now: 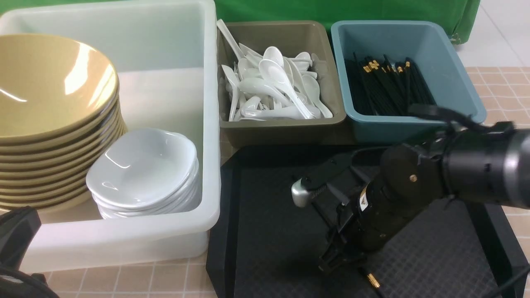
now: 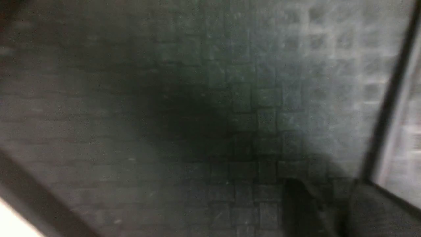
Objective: On brown table put chopsticks spoon bowls plates into blue grey white boxes.
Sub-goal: 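Grasp the chopsticks with the right gripper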
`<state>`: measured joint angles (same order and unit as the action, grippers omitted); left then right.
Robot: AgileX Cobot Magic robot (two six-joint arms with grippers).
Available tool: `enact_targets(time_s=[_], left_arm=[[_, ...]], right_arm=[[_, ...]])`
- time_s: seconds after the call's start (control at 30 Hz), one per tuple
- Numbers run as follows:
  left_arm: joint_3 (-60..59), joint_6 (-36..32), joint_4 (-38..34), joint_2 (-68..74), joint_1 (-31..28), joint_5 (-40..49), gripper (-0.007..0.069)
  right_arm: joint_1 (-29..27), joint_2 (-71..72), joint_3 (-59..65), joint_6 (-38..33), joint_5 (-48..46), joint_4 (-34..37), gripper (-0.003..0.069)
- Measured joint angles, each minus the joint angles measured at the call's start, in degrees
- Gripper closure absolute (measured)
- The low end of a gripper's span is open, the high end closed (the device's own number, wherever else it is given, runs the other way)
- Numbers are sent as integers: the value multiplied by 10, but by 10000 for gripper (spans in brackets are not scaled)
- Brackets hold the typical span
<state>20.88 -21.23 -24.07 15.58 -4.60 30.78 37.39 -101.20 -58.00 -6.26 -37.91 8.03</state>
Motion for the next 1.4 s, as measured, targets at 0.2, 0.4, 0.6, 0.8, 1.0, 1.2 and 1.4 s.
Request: enact_targets(time_s=[0.2, 0.4, 0.6, 0.8, 1.0, 1.2, 1.4], left_arm=[[0, 0, 0, 0, 0, 2, 623], [0, 0, 0, 0, 0, 2, 623], [0, 0, 0, 0, 0, 3, 623], [0, 0, 0, 0, 0, 3, 623], [0, 0, 0, 0, 0, 3, 623], [0, 0, 0, 0, 0, 2, 623], [0, 0, 0, 0, 0, 2, 623]], right_arm=[[4, 2, -1, -14, -13, -2, 620], [5, 67, -7, -29, -27, -10, 624], [4, 121, -18, -30, -41, -32, 622], [4, 71, -18, -15, -67, -32, 495], [4, -6, -20, -15, -57, -40, 391], [4, -19, -26, -32, -53, -47, 550], [4, 83, -27, -46, -38, -47, 578]])
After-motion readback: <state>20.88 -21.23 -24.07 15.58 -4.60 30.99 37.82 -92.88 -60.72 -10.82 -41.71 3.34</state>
